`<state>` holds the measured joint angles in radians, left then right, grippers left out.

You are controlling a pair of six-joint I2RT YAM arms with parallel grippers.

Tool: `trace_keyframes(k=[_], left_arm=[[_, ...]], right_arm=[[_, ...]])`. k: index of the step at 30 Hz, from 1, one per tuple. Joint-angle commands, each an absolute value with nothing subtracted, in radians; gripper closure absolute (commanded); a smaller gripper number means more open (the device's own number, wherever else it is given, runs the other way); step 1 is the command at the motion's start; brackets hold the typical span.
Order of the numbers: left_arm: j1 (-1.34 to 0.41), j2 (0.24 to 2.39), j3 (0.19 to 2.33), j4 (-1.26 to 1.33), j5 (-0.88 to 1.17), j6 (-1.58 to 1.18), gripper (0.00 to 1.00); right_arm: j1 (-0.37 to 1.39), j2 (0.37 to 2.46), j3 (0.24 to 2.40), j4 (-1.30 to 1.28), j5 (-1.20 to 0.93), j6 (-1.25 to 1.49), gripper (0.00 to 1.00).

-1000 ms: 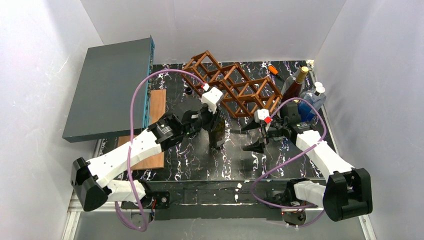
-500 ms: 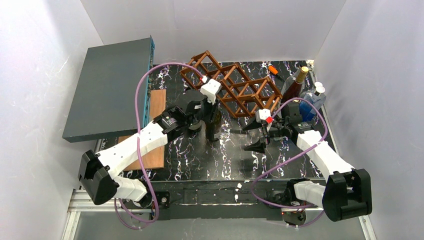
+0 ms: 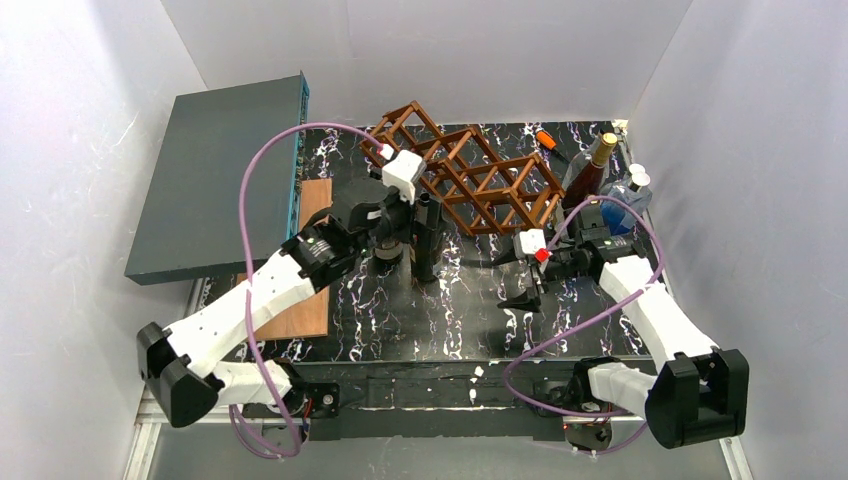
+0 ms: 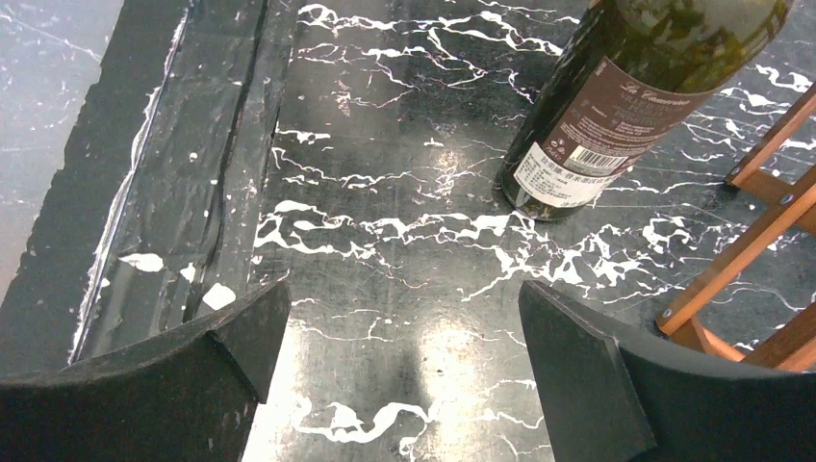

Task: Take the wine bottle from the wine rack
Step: Place the wine bottle at the center of the board, then reset both arms

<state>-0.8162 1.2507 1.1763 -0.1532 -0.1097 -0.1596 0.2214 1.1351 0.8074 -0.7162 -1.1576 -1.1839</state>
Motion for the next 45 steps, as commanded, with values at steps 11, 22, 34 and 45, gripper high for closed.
trace_keyframes(k=[11, 22, 34, 45], left_arm=[[-0.739, 1.031, 1.331, -0.435, 0.103, -0.241, 0.02], [-0.474, 1.028, 1.467, -0.517, 0.167, -0.239, 0.02], [-0.445, 0.940, 1.451, -0.506, 0.136, -0.237, 0.02], [-0.445, 0.885, 1.430, -0.508, 0.141, -0.275, 0.01]], right_arm=[[0.215, 1.017, 1.130, -1.177, -0.849, -1.225, 0.02], [0.189, 1.026, 1.440, -0.774, -0.457, -0.419, 0.02], [0.067, 1.064, 1.641, -0.715, -0.324, -0.250, 0.01], [0.063, 1.009, 1.612, -0.640, -0.099, -0.007, 0.00]])
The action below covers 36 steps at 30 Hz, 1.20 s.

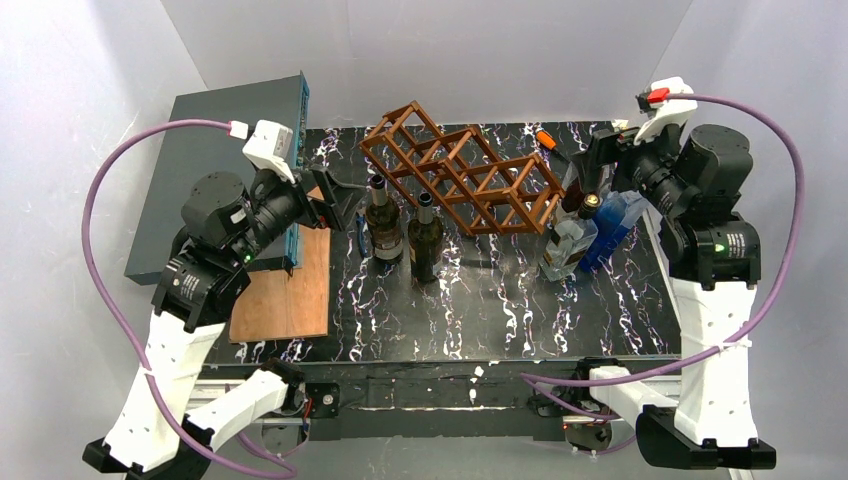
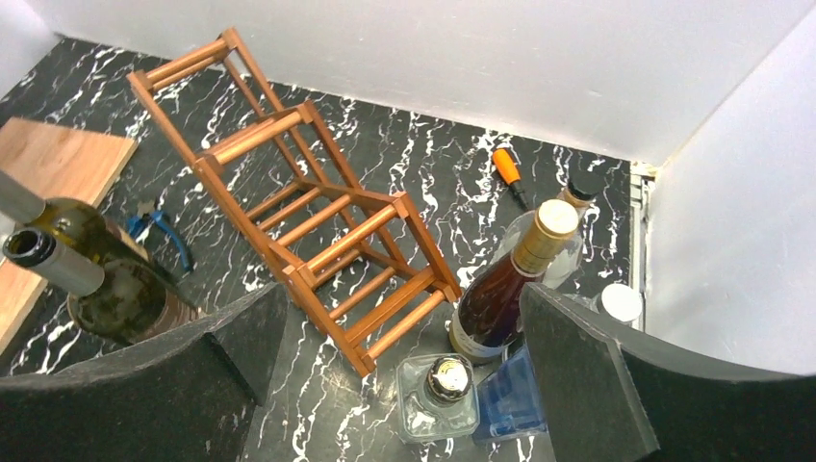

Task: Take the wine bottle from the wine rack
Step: Reset both arms

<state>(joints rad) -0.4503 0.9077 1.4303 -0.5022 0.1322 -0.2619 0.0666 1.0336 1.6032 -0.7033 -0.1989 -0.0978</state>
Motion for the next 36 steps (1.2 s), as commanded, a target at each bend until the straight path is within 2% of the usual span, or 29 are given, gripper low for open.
trace_keyframes(k=[1, 25, 36], left_arm=[[-0.445, 0.885, 1.434, -0.512, 0.142, -0.275, 0.01], [-0.445, 0.866, 1.465, -0.572, 0.164, -0.295, 0.01], [-0.445, 0.910, 1.491, -0.498, 0.347, -0.392, 0.00]], right_arm=[[0.063, 1.006, 1.614, -0.641, -0.097, -0.006, 0.00], [0.046, 1.045, 1.654, -0.672, -0.216, -0.090, 0.00], [0.029, 1.043, 1.625, -0.683, -0.315, -0.119, 0.00]])
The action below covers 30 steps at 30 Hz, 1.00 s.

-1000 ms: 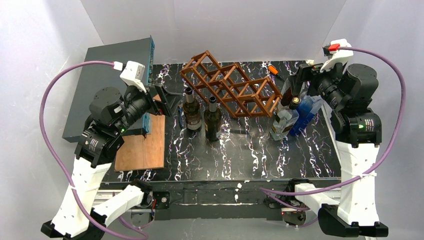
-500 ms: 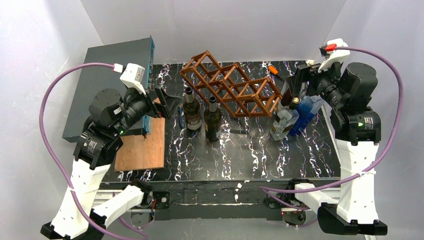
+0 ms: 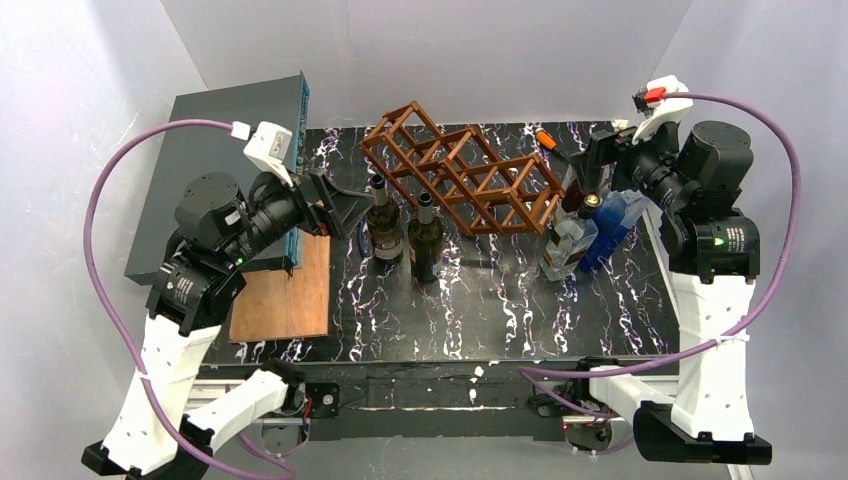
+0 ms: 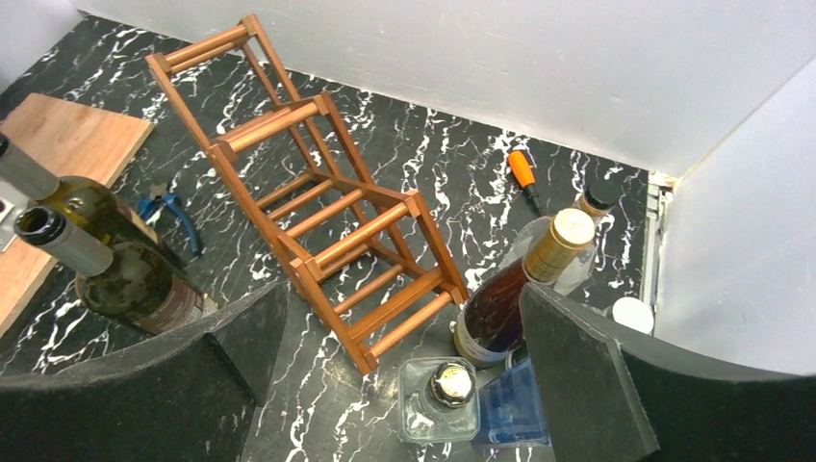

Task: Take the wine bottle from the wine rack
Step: Reset both arms

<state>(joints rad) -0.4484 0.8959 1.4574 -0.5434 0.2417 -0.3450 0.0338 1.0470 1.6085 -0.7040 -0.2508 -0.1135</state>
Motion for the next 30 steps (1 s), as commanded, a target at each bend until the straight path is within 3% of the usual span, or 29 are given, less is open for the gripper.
trace_keyframes(k=[1, 9, 12, 14, 15, 18, 19, 21, 22, 23, 27, 28, 30], left_arm=[[-0.445, 0.908, 1.486, -0.496, 0.348, -0.391, 0.01], [-0.445, 0.870, 1.444, -0.499, 0.324, -0.357, 0.01], [-0.445, 0.852, 1.413, -0.476, 0.320, -0.354, 0.01], [-0.445, 0.828, 1.357, -0.402, 0.389, -0.392, 0.01], [-0.446, 0.825, 1.360, -0.400, 0.394, -0.389, 0.00], [-0.445, 0.816, 1.364, -0.416, 0.345, -0.362, 0.01], [-0.445, 0.811, 1.362, -0.423, 0.327, -0.353, 0.01], [-0.446, 0.804, 1.358, -0.423, 0.320, -0.345, 0.01], [-0.445, 0.804, 1.356, -0.424, 0.322, -0.344, 0.01], [-0.445, 0.803, 1.356, -0.425, 0.322, -0.343, 0.01], [-0.445, 0.801, 1.350, -0.423, 0.322, -0.342, 0.01], [-0.445, 0.800, 1.349, -0.421, 0.322, -0.342, 0.01], [-0.445, 0.802, 1.345, -0.416, 0.322, -0.344, 0.01]], right_arm=[[0.030, 1.043, 1.626, -0.680, -0.324, -0.109, 0.00], [0.022, 1.037, 1.618, -0.689, -0.365, -0.130, 0.00], [0.020, 1.044, 1.630, -0.722, -0.505, -0.180, 0.00], [0.009, 1.041, 1.629, -0.787, -0.776, -0.270, 0.00], [0.009, 1.037, 1.630, -0.775, -0.735, -0.269, 0.00], [0.009, 1.035, 1.623, -0.645, -0.230, -0.088, 0.00], [0.009, 1.034, 1.618, -0.651, -0.301, -0.104, 0.00], [0.009, 1.027, 1.606, -0.719, -0.699, -0.197, 0.00], [-0.013, 1.025, 1.599, -0.711, -0.748, -0.187, 0.00], [-0.022, 1.025, 1.602, -0.699, -0.704, -0.183, 0.00], [-0.024, 1.028, 1.601, -0.607, -0.149, -0.060, 0.00], [-0.023, 1.028, 1.602, -0.611, -0.116, -0.042, 0.00], [-0.024, 1.026, 1.610, -0.662, -0.367, -0.112, 0.00]])
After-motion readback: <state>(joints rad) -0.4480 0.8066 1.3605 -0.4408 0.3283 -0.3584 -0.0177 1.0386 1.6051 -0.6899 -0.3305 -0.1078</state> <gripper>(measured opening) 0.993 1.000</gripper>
